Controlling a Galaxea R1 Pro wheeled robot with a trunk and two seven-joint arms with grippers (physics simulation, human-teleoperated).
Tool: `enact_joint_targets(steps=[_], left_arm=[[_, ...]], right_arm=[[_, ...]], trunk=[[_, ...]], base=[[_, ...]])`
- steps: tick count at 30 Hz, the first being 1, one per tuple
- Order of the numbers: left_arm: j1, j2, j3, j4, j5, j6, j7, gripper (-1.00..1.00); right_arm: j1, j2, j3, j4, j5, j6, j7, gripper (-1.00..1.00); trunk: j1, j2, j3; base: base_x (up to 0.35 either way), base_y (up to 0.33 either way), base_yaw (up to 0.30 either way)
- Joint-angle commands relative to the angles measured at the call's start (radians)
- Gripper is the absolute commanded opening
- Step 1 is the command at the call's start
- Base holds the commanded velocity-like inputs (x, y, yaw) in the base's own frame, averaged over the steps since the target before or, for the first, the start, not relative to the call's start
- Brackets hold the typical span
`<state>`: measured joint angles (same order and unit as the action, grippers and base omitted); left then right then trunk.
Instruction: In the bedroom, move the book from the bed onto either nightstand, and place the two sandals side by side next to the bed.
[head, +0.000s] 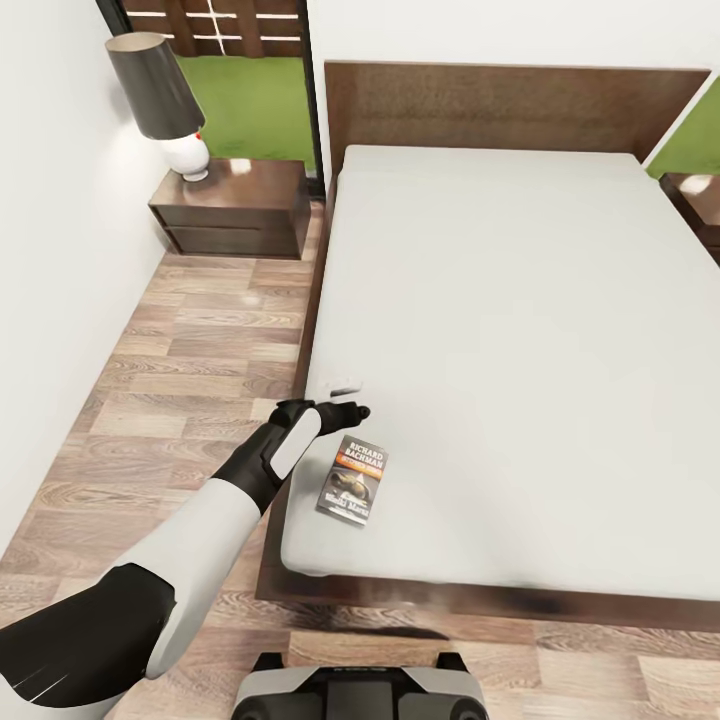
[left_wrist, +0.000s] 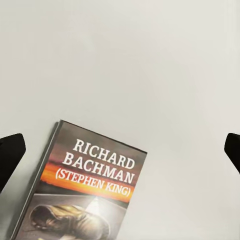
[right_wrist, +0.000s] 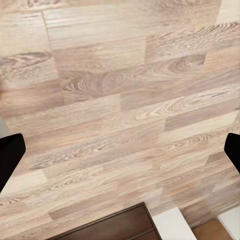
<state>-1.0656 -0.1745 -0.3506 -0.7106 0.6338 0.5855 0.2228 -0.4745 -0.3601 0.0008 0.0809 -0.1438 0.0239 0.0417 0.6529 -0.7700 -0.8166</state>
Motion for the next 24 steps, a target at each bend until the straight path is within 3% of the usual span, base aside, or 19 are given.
enact_joint_targets(steps=[1, 5, 7, 11, 14, 20, 24], left_arm=[[0.000, 0.000, -0.002, 0.000, 0.010, 0.002, 0.011, 1.00], [0.000, 0.000, -0.002, -0.003, 0.009, 0.002, 0.072, 1.00], [0.000, 0.000, -0.002, -0.006, 0.012, 0.002, 0.138, 1.00], [0.000, 0.000, -0.003, -0.008, 0.015, 0.005, 0.159, 1.00], [0.000, 0.000, -0.004, -0.009, 0.016, 0.007, 0.112, 1.00], [0.000, 0.000, -0.004, -0.013, 0.015, 0.009, -0.104, 1.00], [0.000, 0.000, -0.004, -0.013, 0.015, 0.008, -0.137, 1.00]], right_arm=[[-0.001, 0.000, 0.001, 0.002, -0.010, 0.001, 0.004, 1.00], [-0.001, 0.000, 0.001, 0.002, -0.010, 0.001, 0.004, 1.00], [-0.001, 0.000, 0.001, 0.002, -0.010, 0.001, 0.004, 1.00], [-0.001, 0.000, 0.001, 0.002, -0.010, 0.001, 0.004, 1.00], [-0.001, 0.000, 0.001, 0.002, -0.010, 0.001, 0.004, 1.00], [-0.001, 0.000, 0.001, 0.002, -0.010, 0.001, 0.004, 1.00], [-0.001, 0.000, 0.001, 0.002, -0.010, 0.001, 0.004, 1.00]], trunk=[[0.004, -0.008, -0.004], [0.019, -0.036, -0.016], [0.027, -0.050, -0.023], [0.042, -0.078, -0.035], [0.054, -0.099, -0.045], [0.077, -0.141, -0.063], [0.092, -0.169, -0.076]], base=[[0.000, 0.000, 0.000], [0.000, 0.000, 0.000], [0.000, 0.000, 0.000], [0.000, 0.000, 0.000], [0.000, 0.000, 0.000], [0.000, 0.000, 0.000], [0.000, 0.000, 0.000]])
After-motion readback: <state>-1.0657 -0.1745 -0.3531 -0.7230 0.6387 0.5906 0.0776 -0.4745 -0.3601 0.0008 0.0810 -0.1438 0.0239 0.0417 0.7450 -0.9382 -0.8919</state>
